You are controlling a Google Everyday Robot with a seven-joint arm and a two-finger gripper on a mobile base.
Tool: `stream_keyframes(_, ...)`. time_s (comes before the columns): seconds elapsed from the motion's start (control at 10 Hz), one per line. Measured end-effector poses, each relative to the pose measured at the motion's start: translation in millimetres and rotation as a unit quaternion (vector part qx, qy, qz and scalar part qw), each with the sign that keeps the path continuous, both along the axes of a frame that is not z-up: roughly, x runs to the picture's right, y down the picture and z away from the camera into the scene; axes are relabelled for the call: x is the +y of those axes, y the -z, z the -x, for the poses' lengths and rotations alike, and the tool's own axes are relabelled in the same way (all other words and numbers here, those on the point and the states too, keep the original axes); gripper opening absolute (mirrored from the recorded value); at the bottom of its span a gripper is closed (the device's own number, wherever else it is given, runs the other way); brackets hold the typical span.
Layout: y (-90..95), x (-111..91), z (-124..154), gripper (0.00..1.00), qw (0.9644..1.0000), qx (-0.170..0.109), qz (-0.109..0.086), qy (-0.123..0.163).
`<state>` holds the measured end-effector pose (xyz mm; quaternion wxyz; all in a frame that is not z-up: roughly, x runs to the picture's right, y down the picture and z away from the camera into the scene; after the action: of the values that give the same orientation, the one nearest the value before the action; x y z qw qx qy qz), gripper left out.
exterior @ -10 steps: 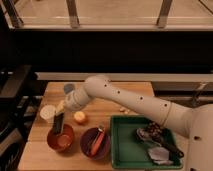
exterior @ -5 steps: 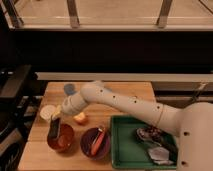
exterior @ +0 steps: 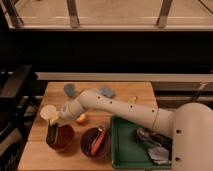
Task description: Wipe red bowl with eraser
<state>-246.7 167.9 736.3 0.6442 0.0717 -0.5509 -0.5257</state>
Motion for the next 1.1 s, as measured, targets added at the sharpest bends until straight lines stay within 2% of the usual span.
stream_keyframes(0.4, -5.2, 18.2, -32.9, 0.00, 0.9991, 0.035, 0.020, -0.009)
stream_keyframes(0.5, -7.8, 16.3, -43.3, 0.00, 0.9987, 0.046, 0.017, -0.013)
stream_keyframes(0.8, -16.8, -2.5, -51.8, 0.00, 0.9983, 0.057, 0.002, -0.013)
stream_keyframes(1.1, -29.7, -18.7, -38.0, 0.00, 0.9990, 0.043, -0.012, -0.007)
